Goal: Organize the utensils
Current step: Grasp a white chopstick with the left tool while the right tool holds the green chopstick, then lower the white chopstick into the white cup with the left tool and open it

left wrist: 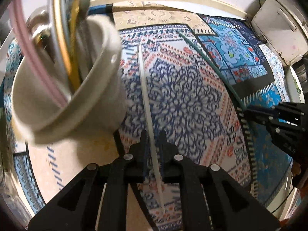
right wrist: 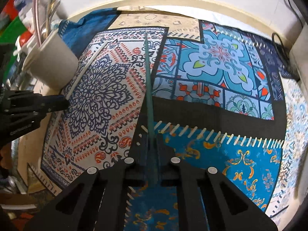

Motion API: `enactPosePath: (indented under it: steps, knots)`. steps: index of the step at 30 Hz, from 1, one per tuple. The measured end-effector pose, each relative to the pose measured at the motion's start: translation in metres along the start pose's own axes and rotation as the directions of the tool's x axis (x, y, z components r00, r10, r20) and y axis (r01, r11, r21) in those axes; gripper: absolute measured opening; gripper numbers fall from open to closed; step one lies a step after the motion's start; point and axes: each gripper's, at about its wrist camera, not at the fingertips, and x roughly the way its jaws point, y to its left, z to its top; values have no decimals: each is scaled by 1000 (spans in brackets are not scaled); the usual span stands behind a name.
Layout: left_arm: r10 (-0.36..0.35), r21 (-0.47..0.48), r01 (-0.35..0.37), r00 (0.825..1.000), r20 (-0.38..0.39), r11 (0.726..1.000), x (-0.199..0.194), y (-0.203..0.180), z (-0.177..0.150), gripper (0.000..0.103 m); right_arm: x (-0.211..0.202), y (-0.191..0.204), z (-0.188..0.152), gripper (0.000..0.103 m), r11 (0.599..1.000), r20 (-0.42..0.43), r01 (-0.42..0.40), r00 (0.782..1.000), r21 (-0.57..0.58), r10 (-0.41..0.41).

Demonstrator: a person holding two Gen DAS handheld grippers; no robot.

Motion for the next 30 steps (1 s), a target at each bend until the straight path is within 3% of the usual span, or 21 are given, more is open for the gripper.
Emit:
enactPosePath:
  steps: [4,9,13,17,20,23,30]
  knots:
    - [-21,-12,21,1000,7,1000,4,-6,11,10,1,-7,9,5,1000,-16,-19,1000,3,19]
    - [-74,-43,74,997,1,996,10,-11,30,10,7,6,24,5,998,-45,22,999,-65,-25]
    - [-57,-48,57,998,3,997,14,-18,43,11,14,24,36,8,988,-61,57,996,-147,-67]
    - [16,-19,-16,1000,22,1000,17,-32,45,11,19,39,40,8,970,-50,105,992,-220,-119]
    - [44,3,-44,998,36,999,16,-35,41,9,21,47,38,8,969,-36,115,991,-218,-126]
    - [4,1,-4,1000,24,1000,14,-30,37,3,20,45,37,7,979,-28,110,993,-174,-117]
    - [-39,64,40,999,-20,997,1,-28,1,3,-2,29,3,6,994,-22,42,999,-98,-45]
